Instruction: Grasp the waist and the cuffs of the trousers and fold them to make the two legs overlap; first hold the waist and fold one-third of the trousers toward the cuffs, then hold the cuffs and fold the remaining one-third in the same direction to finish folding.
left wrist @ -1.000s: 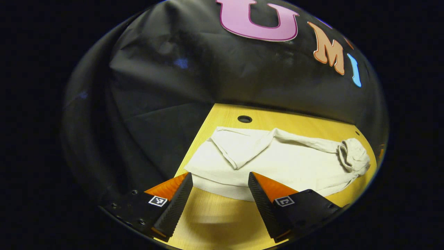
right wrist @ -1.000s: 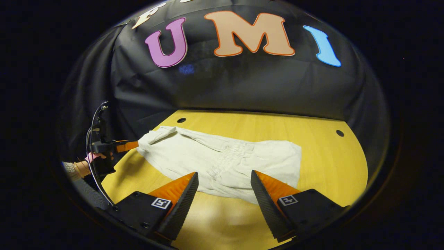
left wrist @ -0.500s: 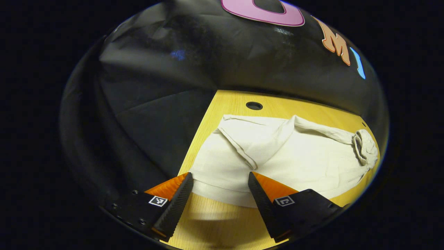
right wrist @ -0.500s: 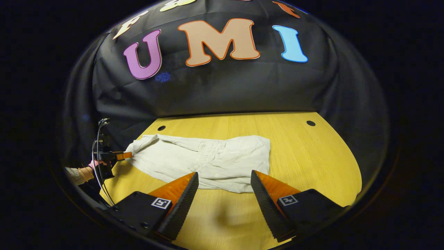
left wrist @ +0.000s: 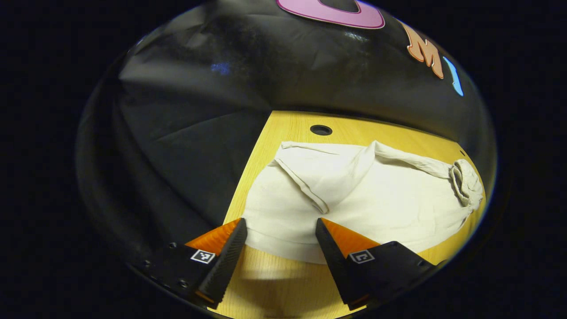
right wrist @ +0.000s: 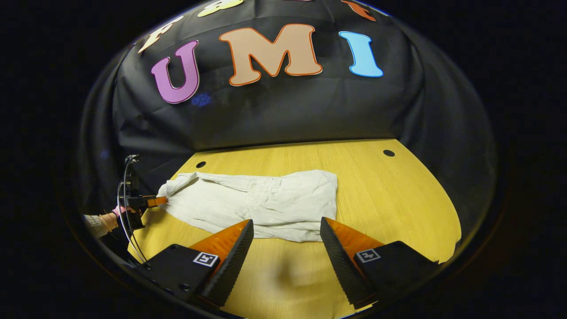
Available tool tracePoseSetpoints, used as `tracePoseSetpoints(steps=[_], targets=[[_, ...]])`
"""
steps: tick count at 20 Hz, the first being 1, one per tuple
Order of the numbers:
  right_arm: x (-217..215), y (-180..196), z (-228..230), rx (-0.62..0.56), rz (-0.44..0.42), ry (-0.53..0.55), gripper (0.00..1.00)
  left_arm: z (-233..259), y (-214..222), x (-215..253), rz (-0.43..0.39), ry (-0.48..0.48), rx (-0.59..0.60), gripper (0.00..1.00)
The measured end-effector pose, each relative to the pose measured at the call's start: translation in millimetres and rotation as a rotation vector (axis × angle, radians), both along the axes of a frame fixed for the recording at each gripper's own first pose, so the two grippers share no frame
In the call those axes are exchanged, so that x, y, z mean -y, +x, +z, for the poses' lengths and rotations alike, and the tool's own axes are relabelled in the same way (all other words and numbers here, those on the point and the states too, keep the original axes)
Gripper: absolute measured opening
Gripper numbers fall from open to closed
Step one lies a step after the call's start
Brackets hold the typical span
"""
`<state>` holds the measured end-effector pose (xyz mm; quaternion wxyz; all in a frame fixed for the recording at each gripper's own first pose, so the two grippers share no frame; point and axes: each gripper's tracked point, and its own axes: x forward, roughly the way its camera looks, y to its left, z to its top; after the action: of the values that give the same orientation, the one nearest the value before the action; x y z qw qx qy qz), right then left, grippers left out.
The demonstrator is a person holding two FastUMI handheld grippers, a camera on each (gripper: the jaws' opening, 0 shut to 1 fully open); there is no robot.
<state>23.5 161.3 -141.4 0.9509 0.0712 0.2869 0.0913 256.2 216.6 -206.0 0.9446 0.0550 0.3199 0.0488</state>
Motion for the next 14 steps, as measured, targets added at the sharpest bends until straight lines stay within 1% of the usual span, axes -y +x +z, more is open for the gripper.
tracePoseSetpoints(steps=[1, 2, 3, 6, 7, 8, 10, 11, 12, 14], targets=[[-1.3, -0.4, 1.5, 0.002, 0.002, 0.006, 0.91, 0.6, 3.4, -0.1, -0.009, -0.004, 0.0, 0.9], [-1.3, -1.4, 1.2, 0.002, 0.001, 0.013, 0.91, -0.1, 2.1, 2.4, -0.014, -0.005, 0.001, 0.82], [-0.9, -1.7, 2.0, 0.002, -0.001, 0.015, 0.96, -1.3, 4.5, 6.5, -0.017, -0.008, 0.003, 0.76], [1.6, -6.0, 1.9, -0.002, 0.005, 0.014, 0.97, -0.9, 11.1, 13.2, -0.025, -0.021, 0.029, 0.17], [2.4, -8.0, 2.6, 0.0, 0.008, 0.011, 0.97, -2.7, 12.2, 13.0, -0.026, -0.014, 0.025, 0.11], [3.6, -10.8, 3.2, -0.001, 0.009, 0.005, 0.97, -4.3, 11.8, 12.7, -0.026, -0.003, 0.017, 0.01], [7.4, -15.5, 2.2, -0.004, 0.011, -0.008, 0.97, -1.8, 10.5, 11.8, -0.023, 0.003, 0.007, 0.0], [9.3, -16.2, 2.5, -0.004, 0.011, -0.016, 0.96, -1.5, 9.6, 14.8, -0.021, -0.012, 0.005, 0.0], [10.5, -16.6, 3.1, -0.006, 0.011, -0.019, 0.96, -1.6, 10.1, 20.1, -0.02, -0.038, 0.009, 0.0], [10.0, -17.7, 5.2, -0.003, 0.011, -0.016, 0.97, 0.0, 9.5, 39.8, -0.033, -0.122, 0.007, 0.0]])
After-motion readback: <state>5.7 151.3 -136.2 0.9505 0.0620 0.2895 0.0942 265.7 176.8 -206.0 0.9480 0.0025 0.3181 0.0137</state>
